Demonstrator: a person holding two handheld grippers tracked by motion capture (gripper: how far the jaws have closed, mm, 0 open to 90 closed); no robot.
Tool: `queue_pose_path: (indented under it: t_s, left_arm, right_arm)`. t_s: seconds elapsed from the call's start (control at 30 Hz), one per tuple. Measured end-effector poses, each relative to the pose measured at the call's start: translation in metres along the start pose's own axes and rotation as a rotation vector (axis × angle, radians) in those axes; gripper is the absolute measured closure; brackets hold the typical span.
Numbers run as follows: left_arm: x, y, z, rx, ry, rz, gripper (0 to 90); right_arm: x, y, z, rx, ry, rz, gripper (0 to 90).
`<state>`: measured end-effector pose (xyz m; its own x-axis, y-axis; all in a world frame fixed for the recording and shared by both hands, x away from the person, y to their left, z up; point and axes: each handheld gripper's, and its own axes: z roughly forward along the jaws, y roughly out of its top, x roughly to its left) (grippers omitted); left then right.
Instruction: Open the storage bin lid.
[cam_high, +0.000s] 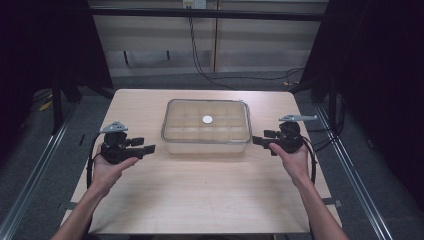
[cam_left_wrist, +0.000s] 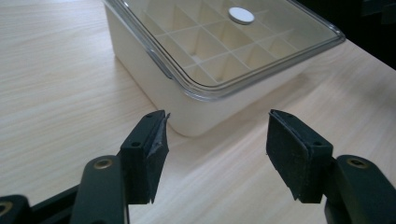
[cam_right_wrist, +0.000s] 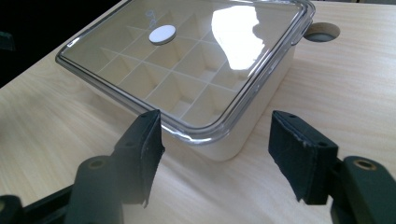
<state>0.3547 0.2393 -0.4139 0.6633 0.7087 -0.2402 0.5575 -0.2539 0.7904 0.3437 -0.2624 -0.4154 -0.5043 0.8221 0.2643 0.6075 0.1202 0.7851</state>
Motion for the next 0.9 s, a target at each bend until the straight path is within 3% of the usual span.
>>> queue_pose_path:
  t_s: [0.13, 0.2, 0.33, 0.4, 0.5, 0.67, 0.9]
  left_arm:
    - [0.007, 0.009, 0.003, -0.017, 0.008, -0.013, 38.5]
    - [0.009, 0.013, 0.005, -0.019, 0.014, 0.000, 38.5]
    - [0.010, 0.023, 0.006, -0.042, -0.026, -0.022, 39.0]
    - [0.009, 0.027, 0.005, -0.050, -0.020, -0.002, 38.9]
    - [0.010, 0.032, 0.006, -0.057, -0.023, -0.023, 38.9]
    - [0.018, 0.044, 0.012, -0.058, 0.023, -0.002, 38.1]
    - [0.031, 0.054, 0.038, 0.006, 0.036, -0.023, 37.2]
  right_arm:
    - [-0.004, 0.010, 0.008, -0.005, -0.013, -0.010, 38.2]
    - [-0.007, 0.014, 0.011, -0.004, -0.017, -0.009, 39.0]
    - [-0.013, 0.024, 0.021, 0.024, -0.012, -0.001, 33.2]
    - [-0.014, 0.028, 0.025, 0.031, -0.011, 0.001, 32.5]
    - [-0.016, 0.034, 0.028, 0.036, -0.001, 0.003, 31.6]
    - [-0.021, 0.042, 0.036, 0.045, -0.011, 0.000, 26.2]
    - [-0.033, 0.056, 0.053, 0.072, -0.030, -0.005, 26.3]
